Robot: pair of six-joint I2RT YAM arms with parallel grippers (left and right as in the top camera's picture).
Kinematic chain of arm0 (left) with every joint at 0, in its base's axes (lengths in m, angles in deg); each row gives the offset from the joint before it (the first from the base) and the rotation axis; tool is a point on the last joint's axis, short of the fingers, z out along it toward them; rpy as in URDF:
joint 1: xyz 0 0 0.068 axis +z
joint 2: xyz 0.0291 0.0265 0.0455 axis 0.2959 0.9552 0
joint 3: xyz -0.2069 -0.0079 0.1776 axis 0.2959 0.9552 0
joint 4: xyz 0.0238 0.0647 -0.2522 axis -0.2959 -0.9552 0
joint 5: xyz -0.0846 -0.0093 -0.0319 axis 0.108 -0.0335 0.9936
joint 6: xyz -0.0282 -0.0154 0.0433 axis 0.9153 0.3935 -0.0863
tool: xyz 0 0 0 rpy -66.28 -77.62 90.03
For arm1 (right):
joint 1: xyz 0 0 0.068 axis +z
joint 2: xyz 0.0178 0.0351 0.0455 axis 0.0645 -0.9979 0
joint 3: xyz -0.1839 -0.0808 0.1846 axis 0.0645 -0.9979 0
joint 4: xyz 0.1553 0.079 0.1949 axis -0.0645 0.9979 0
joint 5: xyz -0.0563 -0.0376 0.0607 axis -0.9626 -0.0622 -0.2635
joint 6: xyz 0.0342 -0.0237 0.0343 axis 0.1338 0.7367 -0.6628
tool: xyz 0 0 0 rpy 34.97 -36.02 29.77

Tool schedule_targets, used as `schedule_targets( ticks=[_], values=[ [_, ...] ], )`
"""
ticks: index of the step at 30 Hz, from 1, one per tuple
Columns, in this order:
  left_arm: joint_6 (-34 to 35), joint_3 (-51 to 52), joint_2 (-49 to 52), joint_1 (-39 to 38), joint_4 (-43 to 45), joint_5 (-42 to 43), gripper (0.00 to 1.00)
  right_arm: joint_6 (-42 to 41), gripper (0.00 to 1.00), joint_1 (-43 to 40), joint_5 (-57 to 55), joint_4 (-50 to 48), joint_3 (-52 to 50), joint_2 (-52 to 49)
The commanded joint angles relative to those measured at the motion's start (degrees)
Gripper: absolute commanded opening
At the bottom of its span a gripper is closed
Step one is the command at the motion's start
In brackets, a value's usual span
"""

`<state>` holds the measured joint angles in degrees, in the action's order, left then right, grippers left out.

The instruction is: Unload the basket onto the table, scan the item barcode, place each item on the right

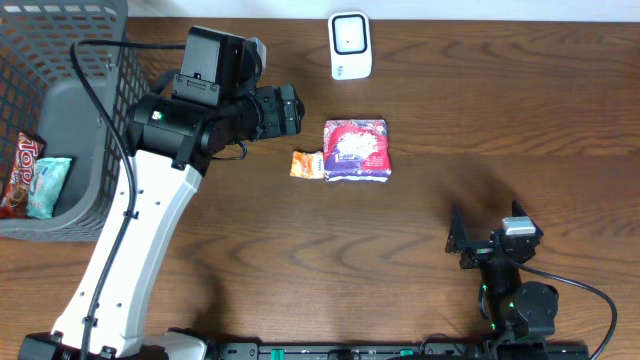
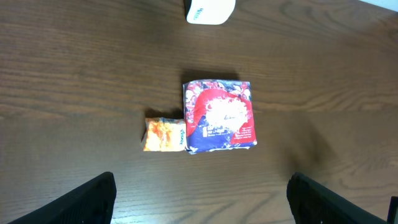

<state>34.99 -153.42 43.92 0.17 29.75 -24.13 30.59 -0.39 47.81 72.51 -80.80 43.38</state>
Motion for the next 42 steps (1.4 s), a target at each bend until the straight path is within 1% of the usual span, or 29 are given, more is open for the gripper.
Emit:
schedule_targets(
  ticks=[1, 9, 29, 36, 42],
  values=[
    [-0.52, -0.37, 0.24, 0.09, -0.39, -0.37, 0.87, 0.83, 0.99, 0.48, -0.46, 0.26, -0.04, 0.22],
    [-0.55, -0.37, 0.24, 0.09, -2.34, -0.39, 0.86, 0.83, 0.99, 0.48, -0.46, 0.26, -0.04, 0.22],
    [-0.52, -0.37, 0.24, 0.09, -2.67, -0.37, 0.88, 0.83, 0.99, 0.48, -0.46, 0.26, -0.04, 0.22],
    [-0.52, -0.37, 0.24, 0.09, -0.31, -0.39, 0.88, 0.85, 0.99, 0.48, -0.46, 0.26, -0.04, 0.22],
    [-0.52, -0.37, 0.24, 0.37, 5.7, -1.79, 0.88, 0.85, 0.99, 0.48, -0.46, 0.26, -0.04, 0.22]
  ],
)
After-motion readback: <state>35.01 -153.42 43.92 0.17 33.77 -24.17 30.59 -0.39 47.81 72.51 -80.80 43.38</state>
